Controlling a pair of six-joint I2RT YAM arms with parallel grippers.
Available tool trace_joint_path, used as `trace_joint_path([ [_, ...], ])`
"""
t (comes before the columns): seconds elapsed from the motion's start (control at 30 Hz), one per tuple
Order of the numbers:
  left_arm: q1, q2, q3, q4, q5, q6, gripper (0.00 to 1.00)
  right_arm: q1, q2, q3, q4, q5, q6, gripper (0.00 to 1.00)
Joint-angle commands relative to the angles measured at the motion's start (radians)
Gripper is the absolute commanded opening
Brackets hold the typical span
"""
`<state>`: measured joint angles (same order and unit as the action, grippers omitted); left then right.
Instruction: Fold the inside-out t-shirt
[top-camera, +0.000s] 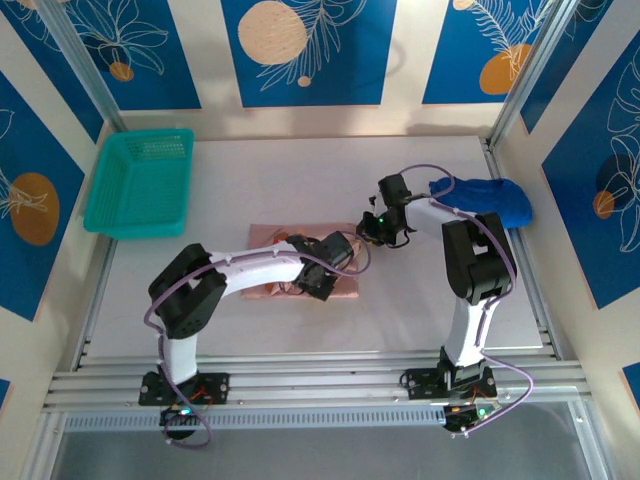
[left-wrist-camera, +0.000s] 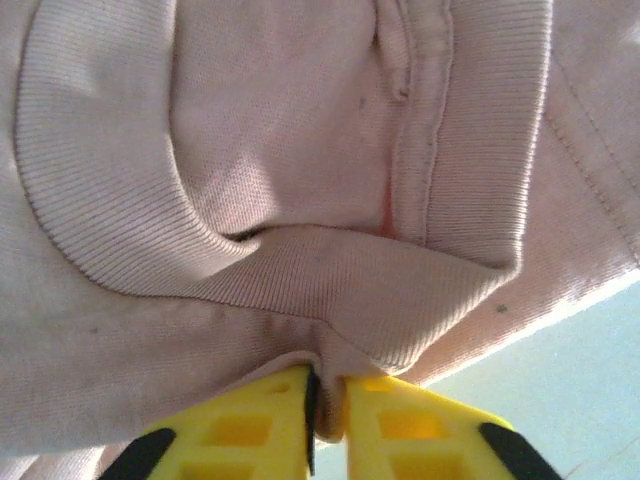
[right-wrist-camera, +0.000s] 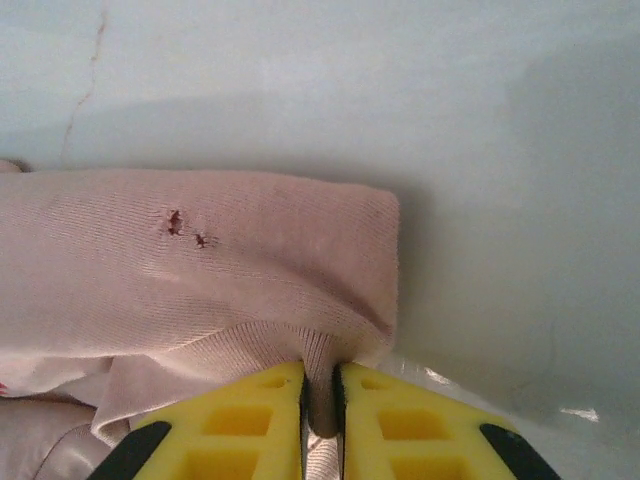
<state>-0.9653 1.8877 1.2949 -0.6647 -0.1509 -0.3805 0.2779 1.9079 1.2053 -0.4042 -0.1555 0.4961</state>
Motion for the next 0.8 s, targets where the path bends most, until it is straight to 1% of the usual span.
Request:
trace_joint_path([
  [0.0, -0.006, 0.001, 0.010, 0.018, 0.016, 0.006, 0.04, -0.008, -0.008, 0.033, -0.010, -0.020, -0.017, 0.11],
  [0.03, -0.006, -0.002, 0.009, 0.020, 0.026, 0.009, 0.00, -0.009, -0.009, 0.041, -0.017, -0.018, -0.023, 0.08],
  [0.1, -0.005, -0.013, 0.008, 0.029, 0.049, 0.014, 0.00, -0.009, -0.010, 0.056, -0.032, -0.017, -0.036, 0.04],
  [0.2, -0.006, -0.039, 0.011, 0.038, 0.091, 0.016, 0.00, -0.011, -0.012, 0.086, -0.061, -0.014, -0.057, 0.02],
  [0.43, -0.006, -0.083, 0.034, 0.071, 0.205, -0.005, 0.00, -0.008, 0.009, 0.169, -0.129, -0.046, -0.097, 0.01],
  [0.77, -0.028, 0.011, 0.155, 0.134, 0.317, -0.049, 0.00, -0.008, 0.126, 0.336, -0.249, -0.053, -0.170, 0.04],
])
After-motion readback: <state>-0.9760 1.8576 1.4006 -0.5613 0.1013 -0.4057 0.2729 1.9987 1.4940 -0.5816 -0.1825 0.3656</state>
